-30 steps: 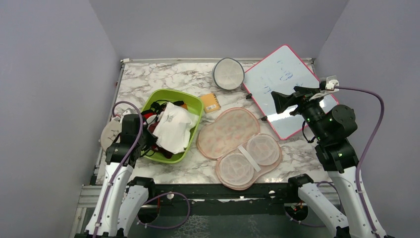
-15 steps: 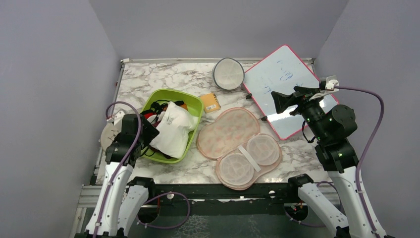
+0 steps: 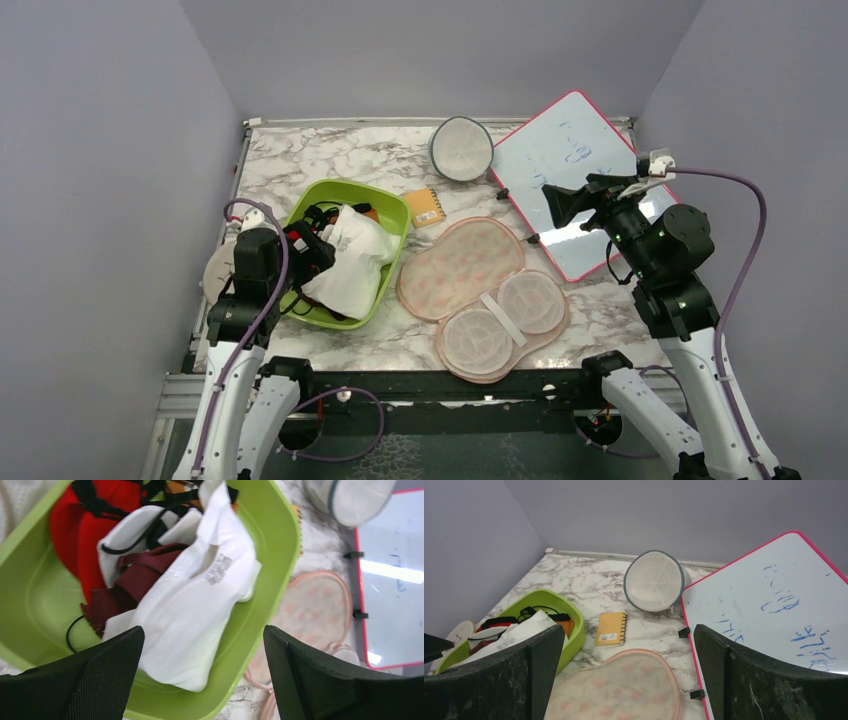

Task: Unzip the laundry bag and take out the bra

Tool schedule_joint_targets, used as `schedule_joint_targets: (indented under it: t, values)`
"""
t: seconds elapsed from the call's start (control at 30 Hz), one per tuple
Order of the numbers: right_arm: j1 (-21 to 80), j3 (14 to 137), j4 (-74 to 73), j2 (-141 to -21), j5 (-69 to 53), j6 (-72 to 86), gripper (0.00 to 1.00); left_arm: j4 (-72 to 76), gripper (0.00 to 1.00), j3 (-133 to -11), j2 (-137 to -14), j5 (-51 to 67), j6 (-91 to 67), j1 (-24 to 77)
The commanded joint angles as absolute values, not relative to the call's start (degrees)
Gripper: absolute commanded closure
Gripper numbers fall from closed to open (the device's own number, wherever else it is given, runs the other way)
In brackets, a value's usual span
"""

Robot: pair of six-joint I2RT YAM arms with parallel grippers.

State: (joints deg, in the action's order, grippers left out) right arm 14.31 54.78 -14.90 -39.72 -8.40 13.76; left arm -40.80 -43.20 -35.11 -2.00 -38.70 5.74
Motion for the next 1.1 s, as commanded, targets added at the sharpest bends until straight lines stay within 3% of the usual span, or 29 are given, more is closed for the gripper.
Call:
schedule_joint_targets:
  t: [0.0,0.13,0.3,0.43,0.67,0.8,0.93,1.07]
  values:
    - [14.8,54.4,-13.2,-39.7,-10.4,14.3,0.0,-29.9,0.18,-41.2,-34.1,12.9,-34.4,5.5]
    - [14.7,54.1,-13.0,-39.6,-10.6,14.4,0.0,-22.9,0.21,-40.0,-37.1,24.0,-30.9,6.0]
    - [14.8,54.0,-12.7,-40.0,-11.1,14.9,0.0,-22.7,0.33,-42.7,-41.1,24.9,-21.4,10.0]
    - [14.8,54.0,-12.6,-40.5,-11.6,15.3,0.0,-22.7,0.34,-44.9,-45.9,20.3,-17.9,18.0]
    - [14.8,54.2,-12.7,-41.2,-11.9,15.8,0.0,-21.1,0.4,-53.5,-62.0,0.1,-10.3,38.2]
    - [14.8,54.6,-12.9,-41.2,-11.8,15.7,0.0,-18.7,0.44,-59.3,-73.2,-1.3,-4.6,40.8]
    - [14.8,54.9,-13.2,-41.2,-11.3,15.2,0.0,-18.3,0.56,-66.4,-85.1,-2.1,3.3,42.7]
    - [14.8,54.8,-13.2,-40.9,-10.5,14.6,0.0,-17.5,0.52,-71.8,-94.2,5.6,12.4,42.7]
